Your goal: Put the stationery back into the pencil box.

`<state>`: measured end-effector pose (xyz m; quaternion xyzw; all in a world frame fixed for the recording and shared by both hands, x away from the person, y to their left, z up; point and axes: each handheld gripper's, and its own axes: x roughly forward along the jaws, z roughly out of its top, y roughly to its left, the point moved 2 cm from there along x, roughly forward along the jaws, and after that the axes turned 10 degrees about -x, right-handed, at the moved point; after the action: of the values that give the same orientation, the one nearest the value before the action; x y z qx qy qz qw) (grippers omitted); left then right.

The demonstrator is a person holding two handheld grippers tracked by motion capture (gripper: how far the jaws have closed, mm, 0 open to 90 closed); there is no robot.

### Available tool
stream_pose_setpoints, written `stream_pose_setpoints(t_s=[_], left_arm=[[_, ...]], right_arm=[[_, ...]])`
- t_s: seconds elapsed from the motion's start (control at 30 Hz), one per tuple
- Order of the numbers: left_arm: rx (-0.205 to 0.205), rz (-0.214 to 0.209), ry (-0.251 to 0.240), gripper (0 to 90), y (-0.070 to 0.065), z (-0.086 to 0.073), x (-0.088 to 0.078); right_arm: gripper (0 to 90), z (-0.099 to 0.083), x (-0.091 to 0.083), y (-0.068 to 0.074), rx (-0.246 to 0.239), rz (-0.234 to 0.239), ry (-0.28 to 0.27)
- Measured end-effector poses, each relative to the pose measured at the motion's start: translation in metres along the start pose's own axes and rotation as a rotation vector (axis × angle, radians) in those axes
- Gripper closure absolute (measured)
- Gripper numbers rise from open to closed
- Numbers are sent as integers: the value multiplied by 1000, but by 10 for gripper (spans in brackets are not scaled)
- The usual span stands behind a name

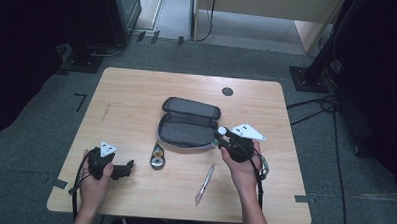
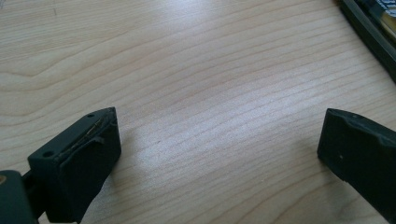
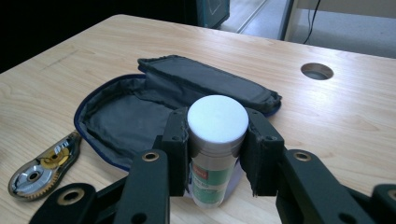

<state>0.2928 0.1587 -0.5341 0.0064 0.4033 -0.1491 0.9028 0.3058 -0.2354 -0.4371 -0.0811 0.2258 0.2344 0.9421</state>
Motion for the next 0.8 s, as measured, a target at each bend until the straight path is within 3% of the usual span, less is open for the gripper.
stream_pose_setpoints(t_s=[0.43,0.8], left_arm=[[1,0,1,0,0,0,0],[5,-2,3,0,0,0,0]], right_arm=[[655,9,31,12,-7,42,4],[655,10,70,20,-29,52,33]])
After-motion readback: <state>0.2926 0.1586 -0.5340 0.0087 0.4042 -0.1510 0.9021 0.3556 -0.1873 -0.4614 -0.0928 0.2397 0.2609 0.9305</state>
